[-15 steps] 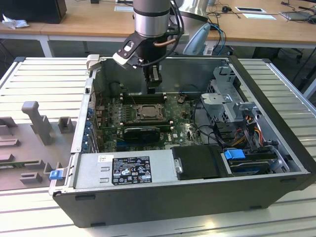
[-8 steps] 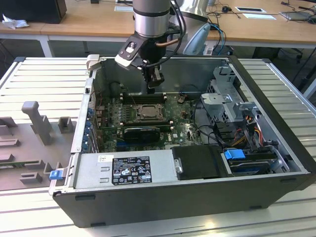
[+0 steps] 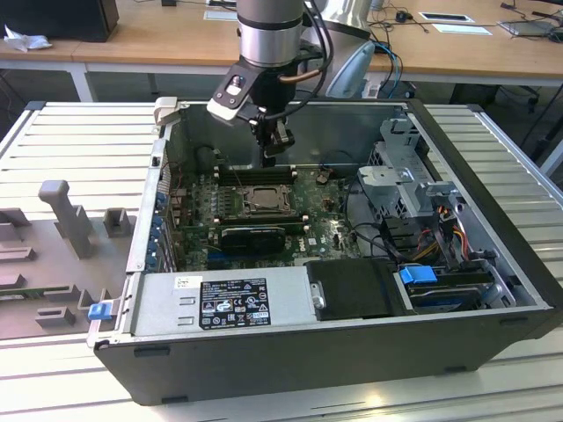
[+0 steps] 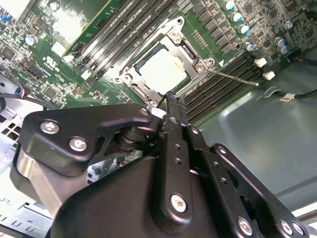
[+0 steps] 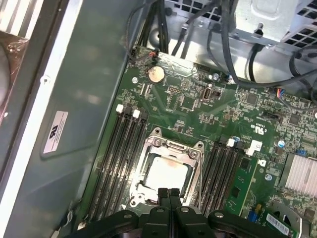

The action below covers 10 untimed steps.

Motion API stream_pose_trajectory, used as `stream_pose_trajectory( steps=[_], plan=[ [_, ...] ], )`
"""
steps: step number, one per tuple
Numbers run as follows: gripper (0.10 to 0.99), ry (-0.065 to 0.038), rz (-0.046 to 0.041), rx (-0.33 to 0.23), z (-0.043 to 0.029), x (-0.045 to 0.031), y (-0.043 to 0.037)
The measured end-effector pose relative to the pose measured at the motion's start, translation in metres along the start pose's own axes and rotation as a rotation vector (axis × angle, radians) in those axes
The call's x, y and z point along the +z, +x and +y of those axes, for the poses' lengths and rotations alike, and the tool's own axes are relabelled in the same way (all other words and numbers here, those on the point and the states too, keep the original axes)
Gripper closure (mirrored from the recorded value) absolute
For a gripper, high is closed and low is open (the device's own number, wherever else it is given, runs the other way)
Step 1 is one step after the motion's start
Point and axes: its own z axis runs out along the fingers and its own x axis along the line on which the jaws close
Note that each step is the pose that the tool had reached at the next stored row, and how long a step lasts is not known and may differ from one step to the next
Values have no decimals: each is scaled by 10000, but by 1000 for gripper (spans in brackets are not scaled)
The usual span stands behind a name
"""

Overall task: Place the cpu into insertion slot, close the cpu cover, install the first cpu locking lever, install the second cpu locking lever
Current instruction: 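Install the first cpu locking lever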

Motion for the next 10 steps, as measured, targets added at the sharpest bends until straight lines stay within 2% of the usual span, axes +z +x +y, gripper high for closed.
stream_pose_trajectory(
  steps=[3, 6, 10],
  plan=[
    [980, 5, 12, -273, 2, 0, -1],
    [980, 14, 36, -843, 2, 0, -1],
    [980, 23, 57, -1309, 2, 0, -1]
  ],
)
